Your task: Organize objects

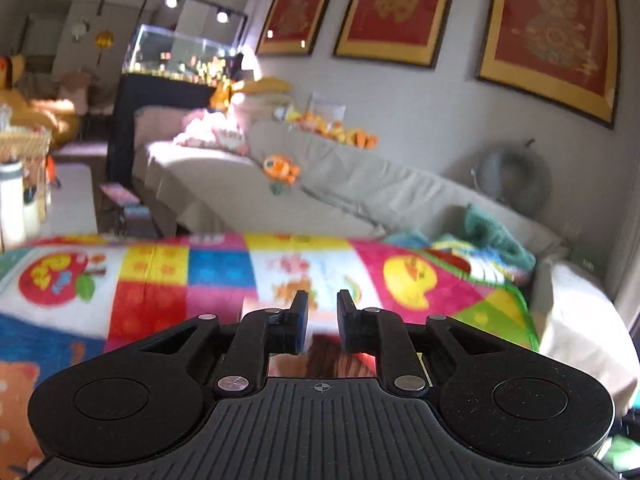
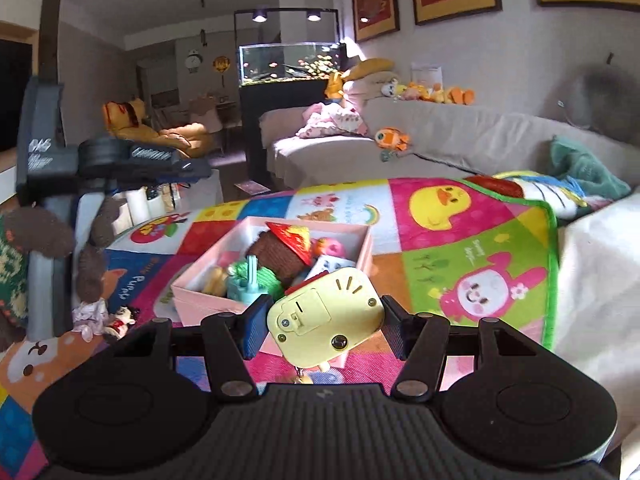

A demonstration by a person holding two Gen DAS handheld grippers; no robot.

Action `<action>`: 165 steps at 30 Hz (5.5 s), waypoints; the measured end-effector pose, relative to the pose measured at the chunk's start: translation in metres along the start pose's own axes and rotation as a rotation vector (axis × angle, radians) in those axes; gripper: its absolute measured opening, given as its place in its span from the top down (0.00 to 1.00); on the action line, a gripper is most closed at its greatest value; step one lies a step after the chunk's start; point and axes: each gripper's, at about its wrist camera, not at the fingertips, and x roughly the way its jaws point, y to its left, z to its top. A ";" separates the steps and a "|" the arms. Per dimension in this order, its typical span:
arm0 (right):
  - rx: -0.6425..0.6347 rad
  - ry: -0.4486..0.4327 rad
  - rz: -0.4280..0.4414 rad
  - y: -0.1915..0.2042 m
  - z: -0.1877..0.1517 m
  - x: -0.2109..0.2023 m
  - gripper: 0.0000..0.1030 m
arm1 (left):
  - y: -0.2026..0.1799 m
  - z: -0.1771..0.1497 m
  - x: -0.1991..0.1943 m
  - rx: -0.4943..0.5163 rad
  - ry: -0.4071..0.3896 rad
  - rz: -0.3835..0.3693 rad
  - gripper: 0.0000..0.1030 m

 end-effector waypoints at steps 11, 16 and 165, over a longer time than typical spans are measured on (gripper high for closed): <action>0.086 0.058 0.035 -0.004 0.042 0.039 0.44 | 0.040 -0.100 -0.065 0.068 0.249 -0.020 0.84; 0.166 -0.003 0.100 0.015 0.107 0.083 0.44 | 0.059 -0.117 -0.085 0.031 0.250 0.033 0.84; 0.001 0.091 0.047 0.050 -0.020 0.026 0.38 | 0.037 -0.054 -0.069 0.078 0.105 -0.022 0.86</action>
